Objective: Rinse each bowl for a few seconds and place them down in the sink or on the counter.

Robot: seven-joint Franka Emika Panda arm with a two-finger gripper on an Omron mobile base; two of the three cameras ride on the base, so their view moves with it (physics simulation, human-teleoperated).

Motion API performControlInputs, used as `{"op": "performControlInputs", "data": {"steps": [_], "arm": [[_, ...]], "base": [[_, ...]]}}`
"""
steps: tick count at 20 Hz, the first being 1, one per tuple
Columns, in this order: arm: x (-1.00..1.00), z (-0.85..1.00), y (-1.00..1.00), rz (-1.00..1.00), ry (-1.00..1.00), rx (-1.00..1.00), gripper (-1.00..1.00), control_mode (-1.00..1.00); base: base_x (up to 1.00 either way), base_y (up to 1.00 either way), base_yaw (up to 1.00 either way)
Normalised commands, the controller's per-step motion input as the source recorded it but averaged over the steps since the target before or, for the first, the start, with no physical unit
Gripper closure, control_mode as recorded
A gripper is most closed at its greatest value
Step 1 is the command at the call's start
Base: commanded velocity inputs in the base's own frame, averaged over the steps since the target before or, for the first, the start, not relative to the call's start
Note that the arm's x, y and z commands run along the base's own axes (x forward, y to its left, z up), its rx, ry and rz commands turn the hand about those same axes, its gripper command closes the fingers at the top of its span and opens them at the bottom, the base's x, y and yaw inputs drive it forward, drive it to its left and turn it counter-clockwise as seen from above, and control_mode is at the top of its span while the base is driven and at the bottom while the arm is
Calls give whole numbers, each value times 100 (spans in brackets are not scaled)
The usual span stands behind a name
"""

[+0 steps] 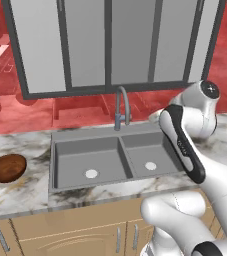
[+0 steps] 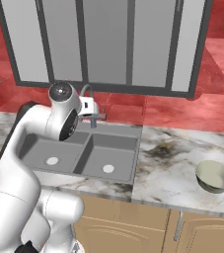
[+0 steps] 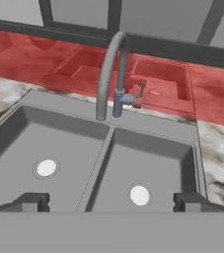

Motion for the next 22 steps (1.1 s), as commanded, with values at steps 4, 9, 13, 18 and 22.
{"op": "performControlInputs", "data": {"steps": [4, 9, 13, 18, 22], "arm": [[13, -8, -8, 7, -9, 0, -100, -100], [12, -8, -10, 5, -7, 0, -100, -100], [25, -9, -6, 4, -7, 0, -100, -100], [37, -12, -5, 3, -6, 0, -100, -100], [37, -13, -4, 4, -5, 0, -100, -100]], "base": [[0, 0, 0], [0, 0, 0], [0, 0, 0], [0, 0, 0], [0, 0, 0]]}}
